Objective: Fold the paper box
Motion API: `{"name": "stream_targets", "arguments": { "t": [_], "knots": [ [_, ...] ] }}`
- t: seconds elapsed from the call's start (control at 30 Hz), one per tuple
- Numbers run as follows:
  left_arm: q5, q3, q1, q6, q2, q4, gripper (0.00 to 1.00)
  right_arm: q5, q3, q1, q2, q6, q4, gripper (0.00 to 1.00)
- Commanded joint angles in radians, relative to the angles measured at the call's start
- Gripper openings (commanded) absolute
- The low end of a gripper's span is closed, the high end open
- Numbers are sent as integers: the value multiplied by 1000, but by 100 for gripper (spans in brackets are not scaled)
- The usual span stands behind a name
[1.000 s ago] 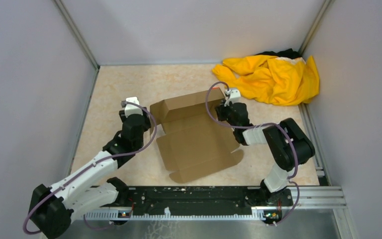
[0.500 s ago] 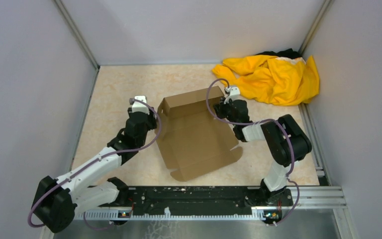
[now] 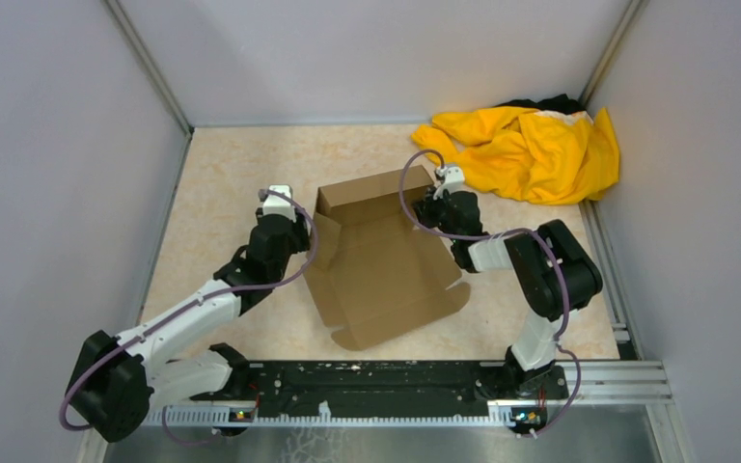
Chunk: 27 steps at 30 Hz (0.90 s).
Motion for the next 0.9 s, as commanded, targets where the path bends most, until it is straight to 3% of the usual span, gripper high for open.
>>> {"name": "stream_targets", "arguments": {
  "t": [0.0, 0.43, 0.87],
  "knots": [
    [15, 20, 4, -49, 9, 25, 60, 24, -11, 14, 18, 19, -165, 0],
    [31, -137, 3, -58, -84, 175, 65, 202, 46, 117, -15, 54, -302, 0],
    [-46, -251, 2, -14, -2, 377, 67, 293, 75, 216, -48, 89, -445, 0]
  ]
}}
